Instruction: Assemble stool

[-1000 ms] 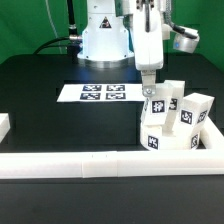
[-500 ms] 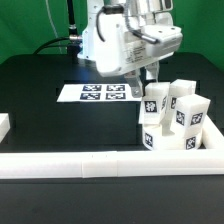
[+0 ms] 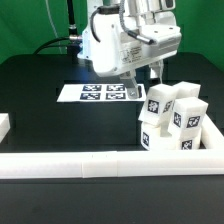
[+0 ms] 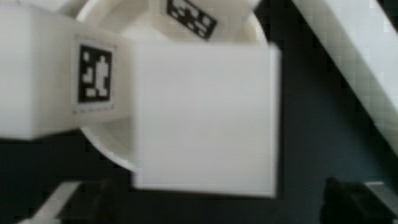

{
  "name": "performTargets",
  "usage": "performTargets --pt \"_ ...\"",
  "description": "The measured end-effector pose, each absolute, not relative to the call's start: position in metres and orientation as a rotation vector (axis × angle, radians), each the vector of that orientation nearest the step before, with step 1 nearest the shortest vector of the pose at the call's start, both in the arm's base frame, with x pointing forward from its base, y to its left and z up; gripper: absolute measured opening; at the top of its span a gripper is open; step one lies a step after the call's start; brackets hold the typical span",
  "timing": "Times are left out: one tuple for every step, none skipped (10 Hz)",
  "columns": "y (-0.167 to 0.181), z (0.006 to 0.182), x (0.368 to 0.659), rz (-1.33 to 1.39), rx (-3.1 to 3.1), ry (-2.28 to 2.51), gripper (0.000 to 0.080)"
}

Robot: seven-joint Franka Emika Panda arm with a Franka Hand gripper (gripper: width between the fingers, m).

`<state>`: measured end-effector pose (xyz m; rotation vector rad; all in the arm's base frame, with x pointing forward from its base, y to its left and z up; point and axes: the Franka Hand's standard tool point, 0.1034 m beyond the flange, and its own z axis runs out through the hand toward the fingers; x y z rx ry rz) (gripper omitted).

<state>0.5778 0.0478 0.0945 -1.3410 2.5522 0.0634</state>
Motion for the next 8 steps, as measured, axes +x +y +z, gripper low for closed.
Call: performTargets --pt "0.054 0.102 0.581 0.041 -1.438 2.480 0.0623" --pt "0.059 0.108 0.583 0.018 -1.590 2.372 0.0623" --pt "0.064 0.112 0.584 0.036 -1.612 2.356 0.0623" --pt "0.062 0.111 0.584 0.010 -1.724 2.277 0.0649" --pt "0.062 0.110 0.583 0.003 -1.771 2.243 0.0649" --pt "0.062 0.110 0.583 -0.015 -1.862 2.169 0.0650" --pt "0.061 0.109 0.583 -0.034 -1.969 2.074 0.0650" --pt "0.060 0.108 0.582 -0.049 -2.237 1.829 0.0650"
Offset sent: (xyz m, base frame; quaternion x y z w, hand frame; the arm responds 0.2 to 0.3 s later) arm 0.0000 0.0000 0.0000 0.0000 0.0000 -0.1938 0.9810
